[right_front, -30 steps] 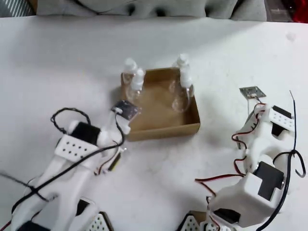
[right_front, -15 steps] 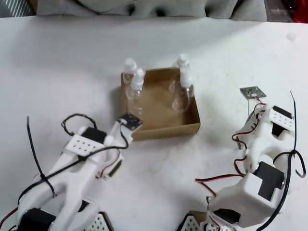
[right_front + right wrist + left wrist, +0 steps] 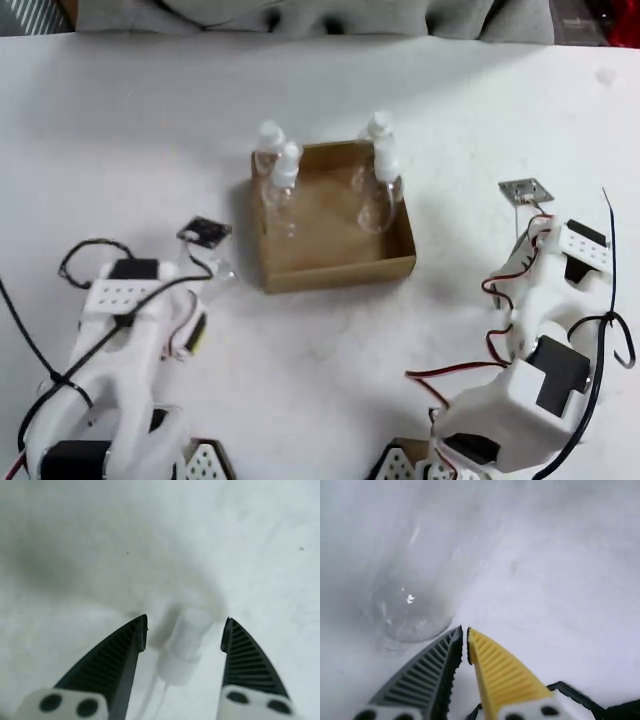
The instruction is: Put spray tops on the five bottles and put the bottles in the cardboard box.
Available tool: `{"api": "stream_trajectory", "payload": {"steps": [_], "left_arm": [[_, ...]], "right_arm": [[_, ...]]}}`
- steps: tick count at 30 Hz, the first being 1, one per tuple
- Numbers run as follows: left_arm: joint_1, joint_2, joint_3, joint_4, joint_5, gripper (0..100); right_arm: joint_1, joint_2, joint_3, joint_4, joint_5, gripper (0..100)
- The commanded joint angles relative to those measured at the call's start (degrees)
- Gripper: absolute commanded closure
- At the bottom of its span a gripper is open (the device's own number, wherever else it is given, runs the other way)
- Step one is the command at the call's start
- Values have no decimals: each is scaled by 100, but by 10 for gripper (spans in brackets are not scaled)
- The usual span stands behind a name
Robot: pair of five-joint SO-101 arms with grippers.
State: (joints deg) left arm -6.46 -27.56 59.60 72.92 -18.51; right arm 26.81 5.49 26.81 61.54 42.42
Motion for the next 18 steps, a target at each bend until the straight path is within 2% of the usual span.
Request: {"api": "stream_trajectory", "payload": {"steps": [1,5,13,18], "left_arm": [[-567,13,0,-97,-114,980],[-945,22,26,-290,0,980],[-1446,13,527,-1433,1116,980],[-1815,22,580,-2338,2198,980]], "right_arm": [[-57,-13,-246,-57,44,787],[-57,-22,-246,-57,44,787],[-119,-22,-246,-40,18,787],[-163,-22,-229,-22,18,787]]}}
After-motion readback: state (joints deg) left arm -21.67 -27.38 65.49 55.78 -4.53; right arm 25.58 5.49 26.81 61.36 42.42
